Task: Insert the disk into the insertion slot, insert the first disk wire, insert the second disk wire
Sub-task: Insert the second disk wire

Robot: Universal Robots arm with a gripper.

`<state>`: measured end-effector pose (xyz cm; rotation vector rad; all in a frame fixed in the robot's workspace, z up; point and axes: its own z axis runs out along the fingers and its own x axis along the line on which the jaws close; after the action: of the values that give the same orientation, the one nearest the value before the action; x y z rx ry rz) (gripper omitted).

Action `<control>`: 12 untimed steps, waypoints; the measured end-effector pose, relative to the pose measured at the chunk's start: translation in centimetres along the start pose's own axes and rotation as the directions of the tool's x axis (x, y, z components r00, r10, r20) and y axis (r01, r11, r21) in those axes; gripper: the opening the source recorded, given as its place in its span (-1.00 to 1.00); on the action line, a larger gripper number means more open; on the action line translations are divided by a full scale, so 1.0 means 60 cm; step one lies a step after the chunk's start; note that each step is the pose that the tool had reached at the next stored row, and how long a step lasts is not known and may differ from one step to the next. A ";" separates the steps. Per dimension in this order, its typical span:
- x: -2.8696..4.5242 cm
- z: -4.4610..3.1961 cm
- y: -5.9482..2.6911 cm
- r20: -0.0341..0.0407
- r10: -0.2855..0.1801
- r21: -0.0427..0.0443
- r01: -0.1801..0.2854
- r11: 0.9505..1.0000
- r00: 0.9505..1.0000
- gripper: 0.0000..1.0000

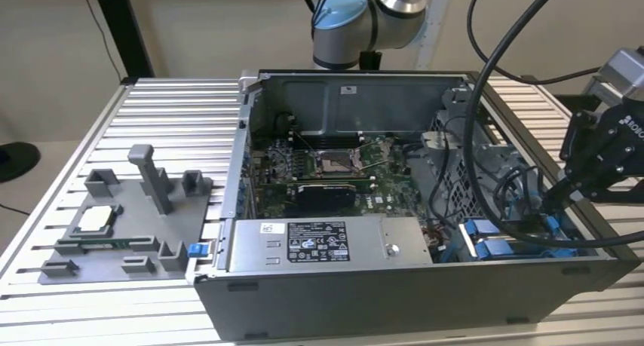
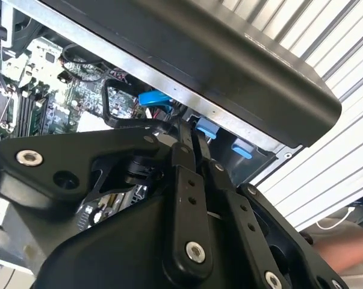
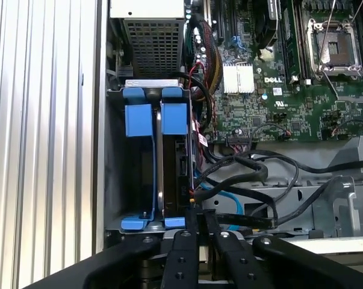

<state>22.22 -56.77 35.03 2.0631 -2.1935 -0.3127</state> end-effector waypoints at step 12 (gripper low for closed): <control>-0.002 -0.038 0.037 0.000 0.000 0.000 0.000 1.000 1.000 -1.00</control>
<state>20.57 -56.67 37.78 2.0634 -2.1937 -0.3124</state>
